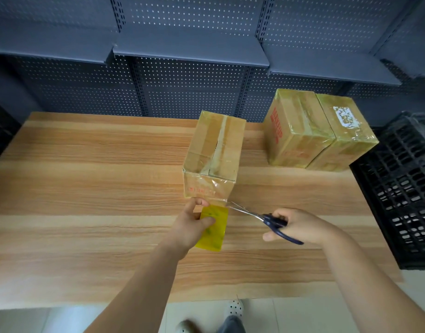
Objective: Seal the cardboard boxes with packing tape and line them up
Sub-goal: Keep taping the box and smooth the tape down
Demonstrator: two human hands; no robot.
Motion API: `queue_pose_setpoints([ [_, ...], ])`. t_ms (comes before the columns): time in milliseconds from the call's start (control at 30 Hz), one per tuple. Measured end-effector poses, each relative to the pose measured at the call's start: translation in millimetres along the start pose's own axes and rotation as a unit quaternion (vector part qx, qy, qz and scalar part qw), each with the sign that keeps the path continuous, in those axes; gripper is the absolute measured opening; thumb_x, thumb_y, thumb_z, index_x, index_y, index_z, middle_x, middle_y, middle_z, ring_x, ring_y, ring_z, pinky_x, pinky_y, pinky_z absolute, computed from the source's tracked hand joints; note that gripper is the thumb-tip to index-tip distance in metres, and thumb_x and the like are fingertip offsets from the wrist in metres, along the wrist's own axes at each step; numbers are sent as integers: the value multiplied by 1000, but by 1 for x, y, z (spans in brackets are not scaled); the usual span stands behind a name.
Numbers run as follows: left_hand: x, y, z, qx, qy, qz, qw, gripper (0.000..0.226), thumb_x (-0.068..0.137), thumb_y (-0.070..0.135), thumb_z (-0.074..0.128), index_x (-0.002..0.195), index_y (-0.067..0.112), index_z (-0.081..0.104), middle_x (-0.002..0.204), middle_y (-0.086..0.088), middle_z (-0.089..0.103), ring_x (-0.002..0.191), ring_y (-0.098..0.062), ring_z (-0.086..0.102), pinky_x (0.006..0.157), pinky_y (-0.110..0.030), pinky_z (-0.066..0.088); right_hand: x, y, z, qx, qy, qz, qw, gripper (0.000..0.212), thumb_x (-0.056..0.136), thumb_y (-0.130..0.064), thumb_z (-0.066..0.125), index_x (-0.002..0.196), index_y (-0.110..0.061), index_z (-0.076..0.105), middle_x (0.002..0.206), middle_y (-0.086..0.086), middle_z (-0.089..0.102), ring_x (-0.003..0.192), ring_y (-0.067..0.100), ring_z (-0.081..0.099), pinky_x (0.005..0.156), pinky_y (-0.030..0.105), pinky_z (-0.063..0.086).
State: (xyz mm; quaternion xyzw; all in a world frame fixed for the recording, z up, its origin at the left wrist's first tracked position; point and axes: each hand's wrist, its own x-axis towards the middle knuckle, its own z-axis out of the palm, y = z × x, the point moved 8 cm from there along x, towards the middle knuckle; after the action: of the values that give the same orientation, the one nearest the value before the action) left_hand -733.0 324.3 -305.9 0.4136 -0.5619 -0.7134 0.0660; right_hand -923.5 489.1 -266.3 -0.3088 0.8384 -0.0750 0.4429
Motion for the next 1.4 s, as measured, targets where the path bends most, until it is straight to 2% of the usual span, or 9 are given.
queue_pose_setpoints([
  [167, 0, 0, -3, 9, 3, -6, 1000, 31, 87, 2, 64, 108, 22, 52, 84, -4, 68, 69, -17, 61, 59, -24, 49, 15, -32, 8, -12, -19, -30, 999, 56, 51, -70, 80, 90, -36, 60, 90, -12, 65, 82, 9, 61, 71, 28, 43],
  [400, 0, -2, -4, 22, 12, -9, 1000, 32, 87, 8, 66, 111, 25, 54, 98, -7, 71, 82, -22, 64, 73, -34, 52, 27, -55, 3, -43, -16, -38, 998, 51, 59, -68, 79, 95, -36, 61, 98, -11, 64, 88, 8, 61, 74, 27, 46],
  [533, 2, -4, -9, 25, 40, -5, 999, 7, 96, 31, 58, 103, 31, 57, 104, -5, 67, 87, -23, 58, 82, -40, 51, 30, -58, -2, -54, -9, -38, 998, 47, 61, -65, 81, 94, -35, 62, 97, -11, 63, 88, 7, 60, 71, 25, 45],
  [633, 4, -5, -12, 52, 68, -2, 996, 11, 98, 42, 50, 91, 36, 56, 102, -1, 65, 85, -22, 55, 77, -37, 49, 31, -57, -3, -59, -11, -35, 998, 47, 61, -66, 80, 93, -35, 65, 97, -12, 64, 88, 7, 60, 70, 25, 45],
  [800, 6, -4, -15, 59, 106, -7, 993, 13, 99, 36, 49, 90, 29, 56, 89, 1, 62, 74, -21, 51, 66, -33, 43, 33, -56, -3, -37, -5, -34, 999, 48, 52, -67, 82, 83, -33, 70, 91, -9, 69, 86, 10, 64, 74, 28, 48],
  [967, 7, -7, -17, 51, 124, -19, 991, 13, 97, 35, 54, 88, 26, 56, 87, -1, 62, 74, -21, 52, 66, -35, 45, 37, -54, -6, -40, 17, -34, 998, 57, 39, -65, 85, 75, -24, 69, 74, -6, 65, 69, 12, 58, 63, 27, 42],
  [1067, 8, -7, -17, 50, 124, -23, 991, 14, 97, 34, 55, 88, 24, 57, 87, -3, 63, 73, -21, 51, 65, -34, 44, 35, -54, -8, -46, 30, -39, 998, 55, 43, -58, 90, 75, -20, 67, 69, -6, 60, 63, 12, 51, 59, 26, 37],
  [1200, 8, -5, -17, 54, 131, -31, 989, 16, 97, 37, 55, 86, 25, 56, 89, -4, 64, 74, -22, 53, 65, -34, 45, 33, -58, -9, -69, 47, -41, 996, 55, 45, -54, 92, 74, -16, 65, 66, -6, 55, 61, 14, 46, 55, 26, 34],
  [1400, 5, 0, -20, 69, 130, -33, 988, 16, 96, 40, 55, 91, 25, 57, 95, -6, 66, 78, -25, 58, 68, -39, 50, 31, -61, -13, -104, 46, -34, 993, 53, 47, -61, 88, 73, -21, 66, 71, -6, 60, 66, 14, 52, 58, 26, 39],
])
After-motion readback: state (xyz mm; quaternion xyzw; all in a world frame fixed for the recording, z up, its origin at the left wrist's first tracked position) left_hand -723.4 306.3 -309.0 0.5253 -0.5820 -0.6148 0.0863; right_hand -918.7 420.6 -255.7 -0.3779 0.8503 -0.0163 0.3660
